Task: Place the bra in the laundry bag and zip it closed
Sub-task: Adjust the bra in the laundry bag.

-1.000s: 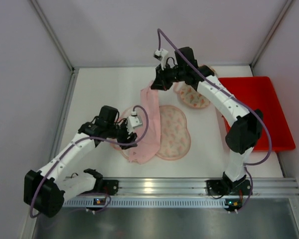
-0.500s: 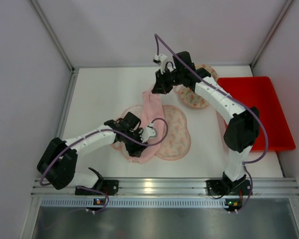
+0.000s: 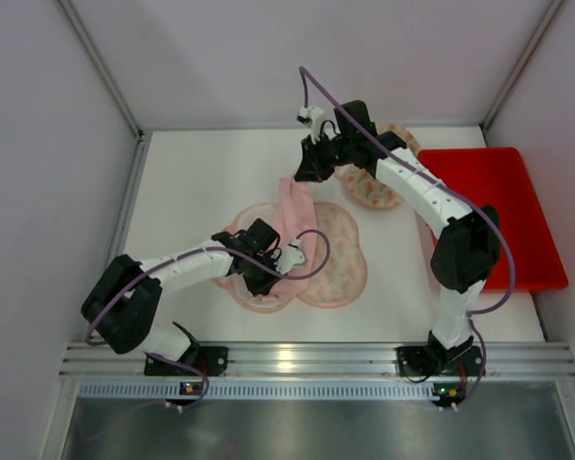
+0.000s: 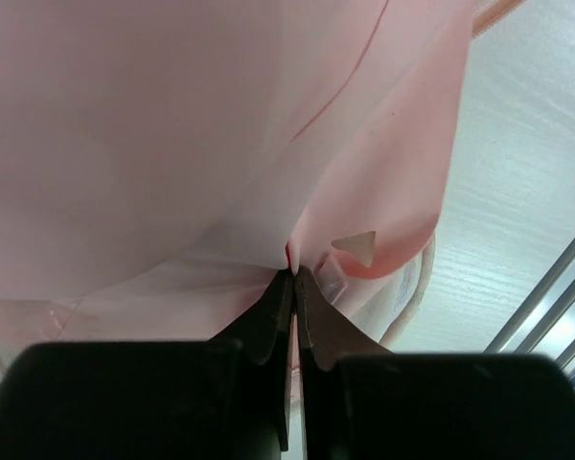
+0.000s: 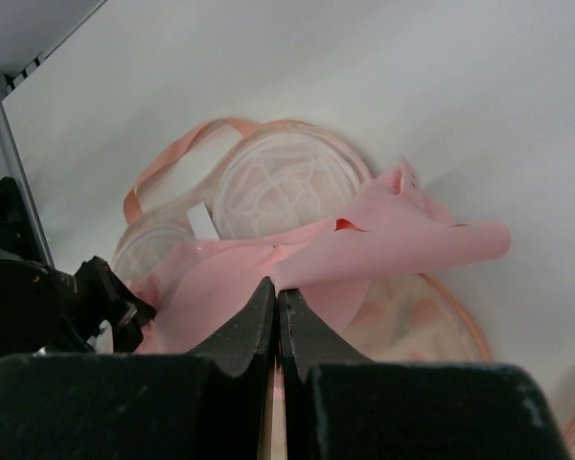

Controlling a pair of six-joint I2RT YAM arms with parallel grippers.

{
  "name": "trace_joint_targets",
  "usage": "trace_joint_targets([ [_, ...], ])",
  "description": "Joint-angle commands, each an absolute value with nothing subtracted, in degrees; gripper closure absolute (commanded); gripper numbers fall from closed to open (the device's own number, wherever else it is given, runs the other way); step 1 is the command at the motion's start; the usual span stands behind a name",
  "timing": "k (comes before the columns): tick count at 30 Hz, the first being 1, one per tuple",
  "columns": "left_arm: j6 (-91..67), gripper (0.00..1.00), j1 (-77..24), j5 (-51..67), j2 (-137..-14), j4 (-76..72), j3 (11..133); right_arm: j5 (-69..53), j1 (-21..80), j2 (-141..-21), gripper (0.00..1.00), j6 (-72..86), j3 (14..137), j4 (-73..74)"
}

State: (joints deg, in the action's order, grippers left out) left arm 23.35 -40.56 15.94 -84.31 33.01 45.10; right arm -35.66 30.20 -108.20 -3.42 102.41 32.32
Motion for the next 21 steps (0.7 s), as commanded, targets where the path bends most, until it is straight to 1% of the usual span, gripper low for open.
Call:
trace_joint_targets([
  [1, 22.4, 0.96, -40.7, 16.5, -79.6, 32.0, 47.0, -36.8, 29.6, -107.2, 1.00, -4.0, 102.4, 30.5],
  [2, 22.2, 0.99, -40.7, 16.8, -78.8, 32.3, 47.4, -36.9, 29.7, -107.2, 1.00, -4.0, 102.7, 30.4],
  [3, 22.1, 1.00, -40.7, 17.2, -77.4, 33.0, 48.1, -36.8, 29.6, -107.0, 1.00, -4.0, 102.7, 30.4],
  [10, 21.0, 1.00, -40.7, 16.4, -69.1, 36.5, 52.6, -37.4, 28.5, -105.0, 1.00, -4.2, 105.3, 31.8],
  [15, 20.4, 1.00, -40.3, 8.9, -65.6, 39.4, 55.5, -36.0, 25.8, -100.4, 1.00, -3.2, 103.3, 32.5],
  [17, 20.2, 1.00, -38.9, 5.5, -64.4, 39.4, 56.1, -35.3, 25.1, -98.2, 1.00, -1.4, 99.0, 31.8],
  [18, 20.2, 1.00, -38.0, 4.5, -64.1, 39.3, 56.3, -35.2, 24.4, -95.1, 1.00, -0.4, 96.7, 30.9],
  [19, 20.3, 1.00, -36.1, 3.5, -63.9, 39.4, 56.6, -35.1, 24.3, -93.4, 1.00, 2.9, 91.3, 28.2],
  [21, 21.0, 1.00, -33.7, 1.9, -64.5, 39.3, 58.0, -34.7, 24.2, -87.7, 1.00, 5.9, 85.2, 24.0],
])
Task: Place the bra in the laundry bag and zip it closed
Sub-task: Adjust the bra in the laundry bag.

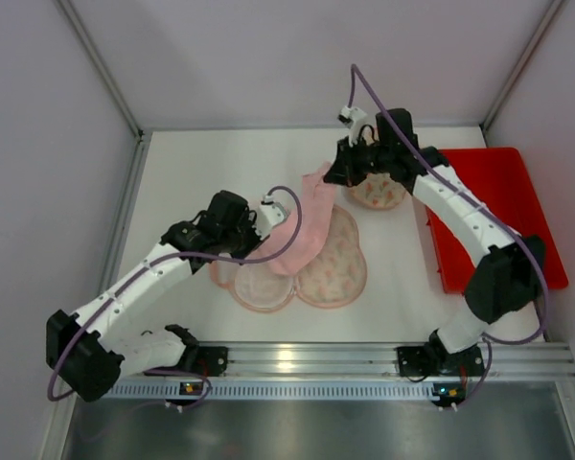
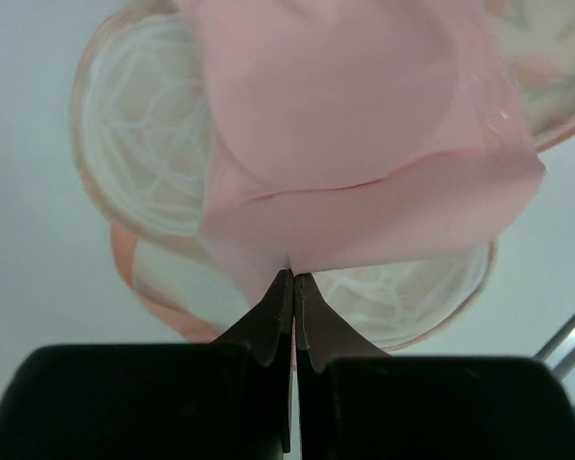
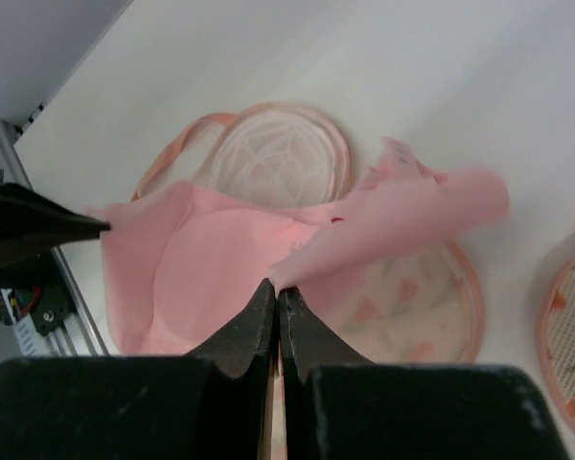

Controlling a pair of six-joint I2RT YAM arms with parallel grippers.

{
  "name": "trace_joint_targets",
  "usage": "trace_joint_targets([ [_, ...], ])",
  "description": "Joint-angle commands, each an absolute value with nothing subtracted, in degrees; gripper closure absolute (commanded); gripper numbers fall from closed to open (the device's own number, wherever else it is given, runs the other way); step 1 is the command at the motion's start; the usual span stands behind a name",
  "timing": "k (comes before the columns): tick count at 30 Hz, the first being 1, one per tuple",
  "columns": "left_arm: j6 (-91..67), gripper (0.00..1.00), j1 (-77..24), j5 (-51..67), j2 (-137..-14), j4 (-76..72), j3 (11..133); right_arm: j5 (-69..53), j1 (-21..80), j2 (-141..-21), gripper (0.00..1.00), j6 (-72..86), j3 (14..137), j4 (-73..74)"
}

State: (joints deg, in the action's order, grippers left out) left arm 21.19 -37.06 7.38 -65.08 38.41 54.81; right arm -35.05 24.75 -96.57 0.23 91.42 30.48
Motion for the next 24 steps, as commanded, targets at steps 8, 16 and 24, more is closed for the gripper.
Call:
trace_joint_targets([
  [8, 20.7, 1.00, -17.4, 7.6, -74.2, 34.0, 65.3, -35.4, 29.6, -79.1, 1.00, 19.2, 62.3, 6.9],
  [16, 18.2, 1.00, -15.0, 10.3, -88.6, 25.4, 73.3, -31.9, 41.7, -85.3, 1.00, 24.4, 59.7, 0.8],
  [24, 14.8, 1.00, -12.9, 19.3, -96.9, 20.9, 78.7, -30.7, 51.0, -88.2, 0.59, 23.1, 61.7, 2.0],
])
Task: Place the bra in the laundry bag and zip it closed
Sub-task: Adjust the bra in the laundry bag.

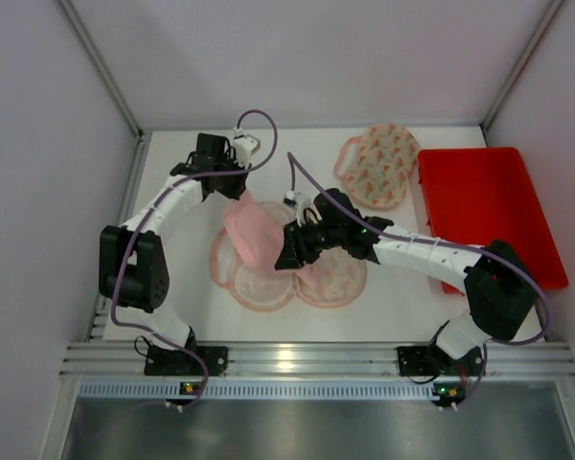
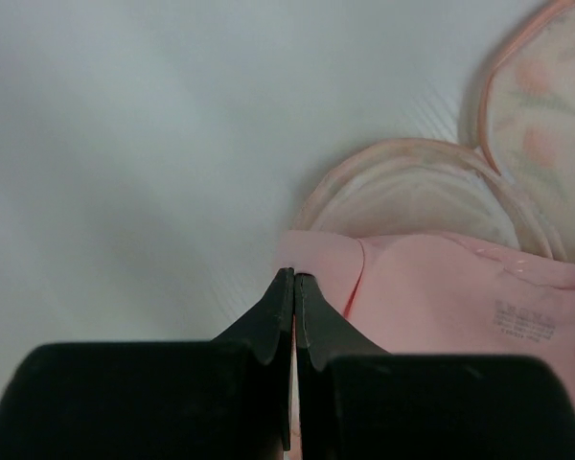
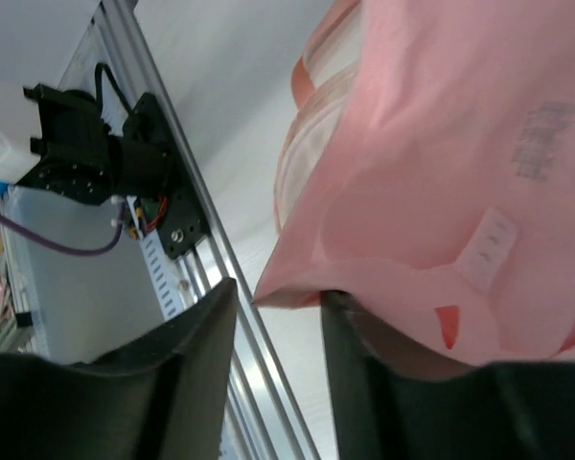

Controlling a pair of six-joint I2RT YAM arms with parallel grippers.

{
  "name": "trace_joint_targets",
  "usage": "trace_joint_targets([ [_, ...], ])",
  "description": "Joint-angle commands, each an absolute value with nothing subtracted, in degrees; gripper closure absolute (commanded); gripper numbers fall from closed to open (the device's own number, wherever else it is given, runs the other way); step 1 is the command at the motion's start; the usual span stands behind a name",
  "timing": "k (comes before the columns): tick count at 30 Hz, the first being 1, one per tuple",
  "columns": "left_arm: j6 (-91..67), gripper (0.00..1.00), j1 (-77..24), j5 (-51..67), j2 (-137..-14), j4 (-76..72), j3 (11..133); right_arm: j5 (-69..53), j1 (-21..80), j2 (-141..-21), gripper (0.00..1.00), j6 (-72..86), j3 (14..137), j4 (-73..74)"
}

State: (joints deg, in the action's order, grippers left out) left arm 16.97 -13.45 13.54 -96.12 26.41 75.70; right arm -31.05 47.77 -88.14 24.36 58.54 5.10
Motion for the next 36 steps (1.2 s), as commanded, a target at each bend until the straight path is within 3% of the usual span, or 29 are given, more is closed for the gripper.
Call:
trace_joint_targets([
  [1, 14.7, 1.00, -12.9, 20.3, -98.1, 20.7, 79.4, -31.0, 51.8, -88.1, 0.55, 22.1, 62.0, 3.1],
  [2, 14.6, 1.00, -12.8, 21.0, -98.5, 20.5, 79.6, -31.0, 52.6, -87.6, 0.50, 20.9, 62.3, 4.0],
  [3, 14.6, 1.00, -12.8, 23.2, -99.0, 20.2, 79.9, -30.9, 52.6, -87.3, 0.34, 18.5, 63.1, 5.2],
  [5, 15.4, 1.00, -12.8, 24.9, -100.3, 19.7, 80.4, -29.5, 51.9, -85.8, 0.25, 14.5, 64.4, 10.7],
  [8, 17.4, 1.00, -12.8, 27.6, -102.3, 19.0, 81.6, -30.1, 48.7, -83.0, 0.22, 4.3, 68.2, 17.7],
  [12, 19.5, 1.00, -12.8, 29.6, -105.6, 19.2, 83.8, -33.9, 39.2, -80.1, 0.14, 2.3, 69.6, 21.9],
  [19, 21.8, 0.98, -14.0, 33.6, -109.5, 19.0, 85.5, -33.9, 26.9, -82.3, 0.19, 4.4, 61.9, 23.0],
  [25, 24.4, 0.97, -15.2, 30.1, -112.2, 19.0, 89.0, -32.3, 26.6, -92.5, 0.35, 4.0, 60.2, 27.3],
  [30, 28.8, 0.95, -16.2, 25.0, -115.4, 19.2, 91.9, -30.8, 26.6, -98.1, 0.39, 4.6, 61.5, 27.2],
  [32, 29.5, 0.85, -16.6, 22.4, -116.0, 19.2, 92.0, -30.2, 26.7, -98.9, 0.40, 4.7, 61.9, 27.2],
  [35, 28.6, 0.60, -16.3, 22.5, -112.9, 20.3, 90.5, -29.7, 26.6, -99.4, 0.40, 4.3, 61.5, 27.1],
  [36, 28.0, 0.55, -16.0, 25.0, -110.9, 20.3, 89.3, -29.5, 26.7, -99.2, 0.40, 4.1, 61.3, 26.8],
])
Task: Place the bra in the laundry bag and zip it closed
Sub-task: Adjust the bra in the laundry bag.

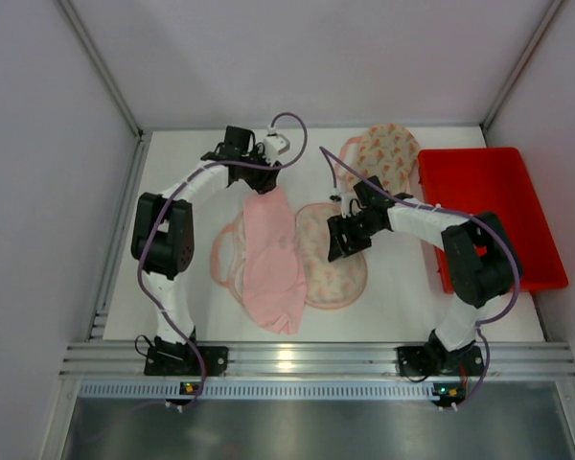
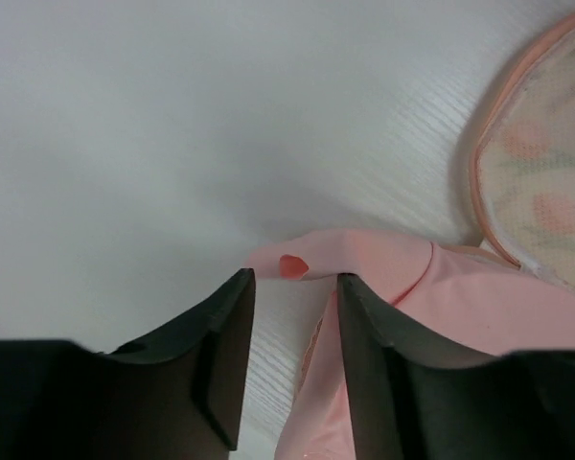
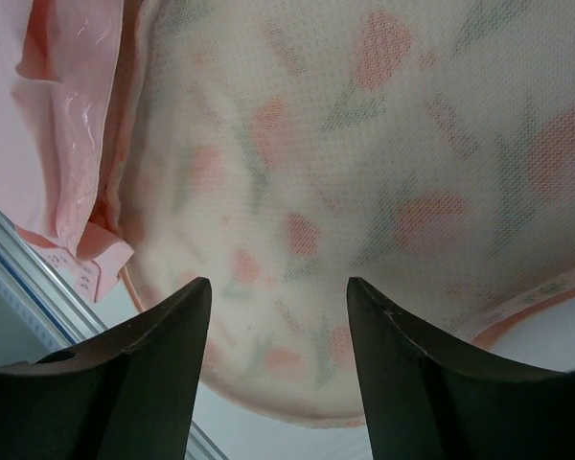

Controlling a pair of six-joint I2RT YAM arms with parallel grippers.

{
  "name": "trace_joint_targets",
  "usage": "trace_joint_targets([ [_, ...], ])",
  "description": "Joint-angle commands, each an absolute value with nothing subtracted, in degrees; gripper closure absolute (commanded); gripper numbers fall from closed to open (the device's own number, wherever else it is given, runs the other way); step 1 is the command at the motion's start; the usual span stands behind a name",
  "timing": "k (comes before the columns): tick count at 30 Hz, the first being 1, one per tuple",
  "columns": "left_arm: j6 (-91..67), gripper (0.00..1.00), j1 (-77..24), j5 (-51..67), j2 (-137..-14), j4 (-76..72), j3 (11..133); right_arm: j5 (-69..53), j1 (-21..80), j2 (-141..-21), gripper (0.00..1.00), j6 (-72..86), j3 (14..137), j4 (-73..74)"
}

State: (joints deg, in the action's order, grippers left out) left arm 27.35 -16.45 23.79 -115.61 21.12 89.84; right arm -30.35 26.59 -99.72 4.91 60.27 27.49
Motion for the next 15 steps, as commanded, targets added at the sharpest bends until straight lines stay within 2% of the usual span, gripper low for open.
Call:
trace_joint_targets([
  [1, 27.7, 0.52, -15.3, 26.5, -108.6, 20.3, 87.9, -29.4, 26.6, -99.1, 0.41, 4.3, 60.8, 26.4],
  [2, 27.5, 0.38, -14.9, 28.0, -103.2, 20.3, 84.9, -29.3, 26.6, -99.1, 0.41, 4.2, 60.6, 26.3],
  [6, 32.1, 0.30, -14.3, 32.1, -87.1, 22.9, 75.8, -30.1, 26.7, -99.2, 0.41, 3.4, 60.1, 25.5],
  [9, 39.2, 0.28, -15.2, 34.5, -75.1, 30.8, 69.2, -30.2, 26.7, -99.4, 0.42, 1.9, 60.6, 25.6],
  [10, 41.5, 0.28, -17.1, 34.0, -72.5, 37.3, 67.6, -30.2, 26.6, -99.4, 0.43, 1.8, 61.0, 25.8],
  [12, 45.4, 0.29, -21.5, 30.4, -66.6, 41.1, 62.1, -31.1, 26.6, -99.7, 0.43, 1.6, 61.3, 26.2],
  [15, 45.3, 0.30, -35.4, 25.4, -61.8, 43.4, 55.3, -31.3, 26.7, -100.4, 0.45, 1.4, 62.1, 27.1],
])
